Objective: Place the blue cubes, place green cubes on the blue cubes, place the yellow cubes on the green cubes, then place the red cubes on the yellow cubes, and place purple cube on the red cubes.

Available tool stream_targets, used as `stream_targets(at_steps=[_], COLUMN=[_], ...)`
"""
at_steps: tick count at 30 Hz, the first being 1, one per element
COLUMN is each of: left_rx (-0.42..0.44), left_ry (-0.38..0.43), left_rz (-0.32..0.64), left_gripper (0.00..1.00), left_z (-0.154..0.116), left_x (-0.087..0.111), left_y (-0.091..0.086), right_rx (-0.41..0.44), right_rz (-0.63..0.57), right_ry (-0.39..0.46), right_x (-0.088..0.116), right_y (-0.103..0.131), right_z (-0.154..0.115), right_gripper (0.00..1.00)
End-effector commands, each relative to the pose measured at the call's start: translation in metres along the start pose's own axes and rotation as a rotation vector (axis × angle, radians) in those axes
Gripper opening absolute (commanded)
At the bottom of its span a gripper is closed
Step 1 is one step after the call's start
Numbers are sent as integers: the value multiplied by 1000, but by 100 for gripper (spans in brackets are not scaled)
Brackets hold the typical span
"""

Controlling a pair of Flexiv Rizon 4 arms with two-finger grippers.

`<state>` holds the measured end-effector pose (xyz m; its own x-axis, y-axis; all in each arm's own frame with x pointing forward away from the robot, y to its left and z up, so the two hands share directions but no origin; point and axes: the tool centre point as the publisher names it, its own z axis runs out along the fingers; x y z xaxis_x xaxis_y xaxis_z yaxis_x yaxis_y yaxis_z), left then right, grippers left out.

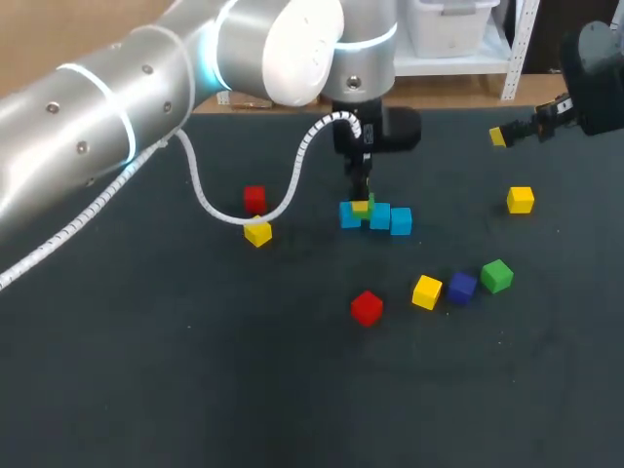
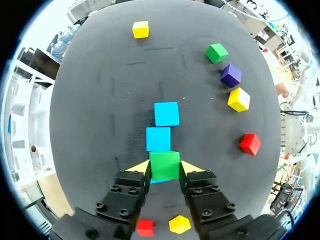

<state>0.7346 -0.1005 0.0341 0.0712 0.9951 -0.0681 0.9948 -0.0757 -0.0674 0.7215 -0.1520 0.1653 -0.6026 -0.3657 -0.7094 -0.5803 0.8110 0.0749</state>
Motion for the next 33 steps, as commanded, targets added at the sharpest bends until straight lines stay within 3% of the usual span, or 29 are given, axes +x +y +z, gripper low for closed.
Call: stream_targets(at_steps=[1, 3, 22, 33], left_rx=[-12, -22, -16, -68], left_ry=[0, 2, -53, -58], left_rz=[-2, -5, -18, -95], left_gripper=[6, 0, 0, 2], left_z=[-4, -5, 1, -13], left_x=[0, 0, 0, 34], left_y=[-2, -3, 2, -14], right_rx=[8, 8, 8, 8], right_rz=[1, 1, 1, 1], right_ry=[-2, -2, -2, -2], right_x=[1, 1, 1, 1], right_y=[2, 2, 2, 2], right_z=[0, 0, 0, 0], right_gripper=[100, 100, 100, 100])
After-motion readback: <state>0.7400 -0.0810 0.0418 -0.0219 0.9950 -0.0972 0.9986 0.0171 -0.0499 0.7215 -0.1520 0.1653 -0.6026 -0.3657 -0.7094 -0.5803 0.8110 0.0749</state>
